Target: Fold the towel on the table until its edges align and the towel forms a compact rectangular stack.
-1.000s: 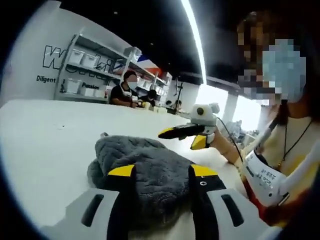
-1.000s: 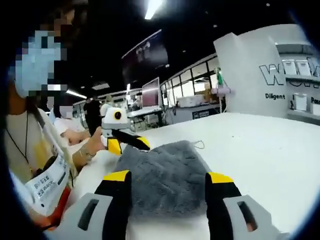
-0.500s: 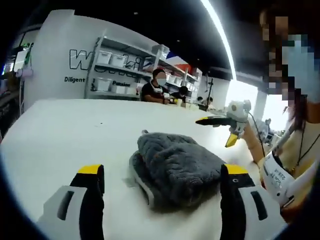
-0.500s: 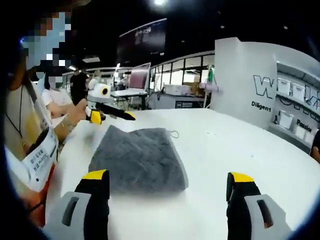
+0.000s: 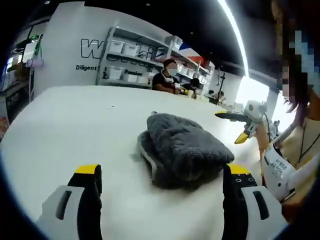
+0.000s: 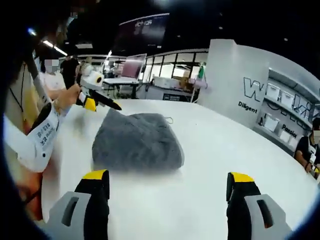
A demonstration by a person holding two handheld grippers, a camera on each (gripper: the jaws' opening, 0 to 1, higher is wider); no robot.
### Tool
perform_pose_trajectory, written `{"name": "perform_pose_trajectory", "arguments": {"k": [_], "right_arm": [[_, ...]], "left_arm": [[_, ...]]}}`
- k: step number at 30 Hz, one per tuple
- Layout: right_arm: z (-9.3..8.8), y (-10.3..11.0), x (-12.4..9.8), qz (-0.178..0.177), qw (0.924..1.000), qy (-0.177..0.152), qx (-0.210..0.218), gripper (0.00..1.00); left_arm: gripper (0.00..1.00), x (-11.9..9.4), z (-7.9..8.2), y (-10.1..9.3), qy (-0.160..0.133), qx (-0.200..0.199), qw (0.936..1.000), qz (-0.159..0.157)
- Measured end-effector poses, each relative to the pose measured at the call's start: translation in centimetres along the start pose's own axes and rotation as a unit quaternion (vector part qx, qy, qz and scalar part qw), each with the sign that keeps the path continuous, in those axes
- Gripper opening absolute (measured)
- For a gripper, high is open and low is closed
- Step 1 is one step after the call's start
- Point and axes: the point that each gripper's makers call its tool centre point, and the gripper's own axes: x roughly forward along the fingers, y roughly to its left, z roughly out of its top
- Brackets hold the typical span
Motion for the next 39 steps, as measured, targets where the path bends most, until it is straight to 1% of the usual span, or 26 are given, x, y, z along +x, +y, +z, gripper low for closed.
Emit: {"name": "perform_pose_trajectory", "arguments": {"k": [3,5,7,10,19,26,39], "right_arm": [[0.0,-0.3,-0.8,-0.01,0.9999,-0.003,0.008,0.99],[0.0,-0.5,-1.0,-0.016,0.9998,-0.007,0.012,0.99],[-0.1,-0.6,-1.2,-0.019,0.9997,-0.003,0.013,0.99],[-0.2,-0.6,-1.3,-0.019,0.9998,0.0,0.011,0.99],[0.3,-0.1,-2.0,-0.02,0.9998,-0.004,0.003,0.99],[0.1,-0.1,-2.2,-0.024,0.9997,-0.002,0.01,0.99],[-0.2,-0.1,-2.4,-0.026,0.9995,-0.002,0.016,0.99]], "left_arm": [[0.99,-0.5,-0.1,-0.1,-0.007,-0.006,0.9999,0.004],[0.99,-0.6,-0.4,-0.1,0.0,-0.009,0.9999,0.005],[0.99,-0.8,-0.6,0.1,0.007,-0.006,0.9999,0.011],[0.99,-0.9,-0.5,0.3,0.004,-0.007,0.9998,0.017],[0.99,-1.1,0.2,-0.1,-0.017,-0.014,0.9998,0.005],[0.99,-1.6,0.6,0.2,-0.02,-0.015,0.9997,0.007],[0.98,-1.6,0.6,-0.1,-0.018,-0.009,0.9998,0.003]]}}
